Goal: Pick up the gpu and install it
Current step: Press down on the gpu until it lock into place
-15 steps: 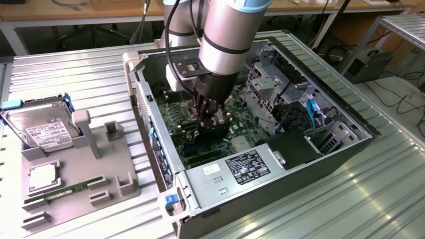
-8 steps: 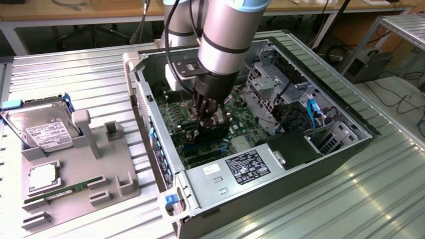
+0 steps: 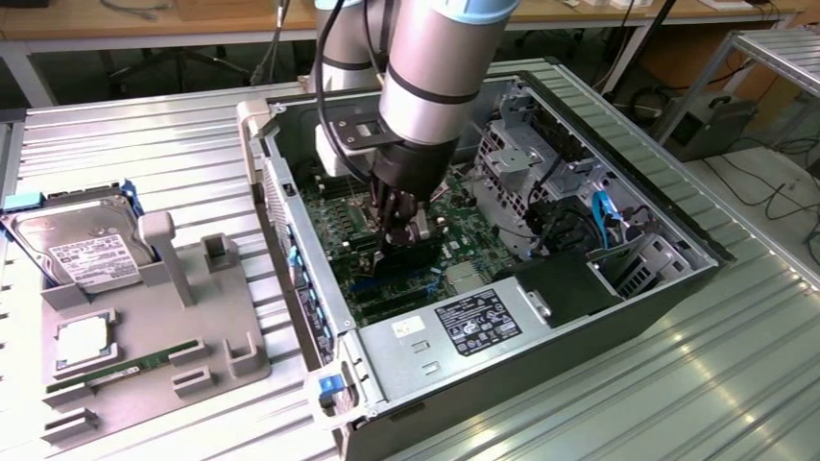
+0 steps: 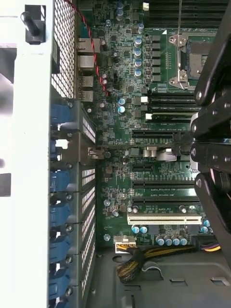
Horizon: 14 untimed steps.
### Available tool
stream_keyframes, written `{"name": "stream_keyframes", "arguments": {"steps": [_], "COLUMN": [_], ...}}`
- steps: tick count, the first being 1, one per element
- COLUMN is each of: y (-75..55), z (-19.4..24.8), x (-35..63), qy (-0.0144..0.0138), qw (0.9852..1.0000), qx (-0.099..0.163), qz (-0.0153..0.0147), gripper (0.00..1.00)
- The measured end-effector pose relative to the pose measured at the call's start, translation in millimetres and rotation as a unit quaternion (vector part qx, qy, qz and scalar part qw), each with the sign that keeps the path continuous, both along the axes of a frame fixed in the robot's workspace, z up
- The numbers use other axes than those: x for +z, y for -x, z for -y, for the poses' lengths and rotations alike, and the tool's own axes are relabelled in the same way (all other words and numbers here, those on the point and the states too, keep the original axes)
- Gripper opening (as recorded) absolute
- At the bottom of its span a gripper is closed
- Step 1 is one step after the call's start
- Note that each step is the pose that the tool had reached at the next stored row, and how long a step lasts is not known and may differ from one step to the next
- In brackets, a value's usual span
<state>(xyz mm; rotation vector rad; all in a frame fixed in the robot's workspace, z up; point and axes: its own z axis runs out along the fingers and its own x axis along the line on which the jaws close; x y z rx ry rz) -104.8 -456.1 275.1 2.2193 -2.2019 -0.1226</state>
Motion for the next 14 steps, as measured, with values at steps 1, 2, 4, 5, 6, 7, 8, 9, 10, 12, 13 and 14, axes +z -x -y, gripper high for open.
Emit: {"name": "stream_keyframes", "arguments": {"steps": [1,2,4,5,6,7,8,9,10,12,13,14], "y": [0.2,0.4,0.8,1.0,1.2,1.4,1.6,2.0,2.2,2.5,2.6,2.7], "z": [0.2,0.5,1.5,2.1,2.5,2.6,2.7,2.8,2.8,2.9,2.9,3.0], "x": [-0.1,-0.2,-0.5,-0.5,-0.7,-0.9,-1.1,-1.5,-1.9,-2.6,-2.9,-3.3], "qy": [0.0,0.0,-0.0001,0.0,0.0,0.0,0.0001,0.0001,0.0001,0.0,0.0,0.0], "qw": [1.0,1.0,1.0,1.0,1.0,1.0,1.0,1.0,1.0,1.0,1.0,1.0], "qx": [0.0,0.0,0.0,0.0,0.0,0.0,0.0,0.0,0.0,0.0,0.0,0.0], "qz": [0.0,0.0,0.0,0.0,0.0,0.0,0.0,0.0,0.0,0.0,0.0,0.0], "gripper": [0.11,0.11,0.11,0.11,0.11,0.11,0.11,0.11,0.11,0.11,0.11,0.11]}}
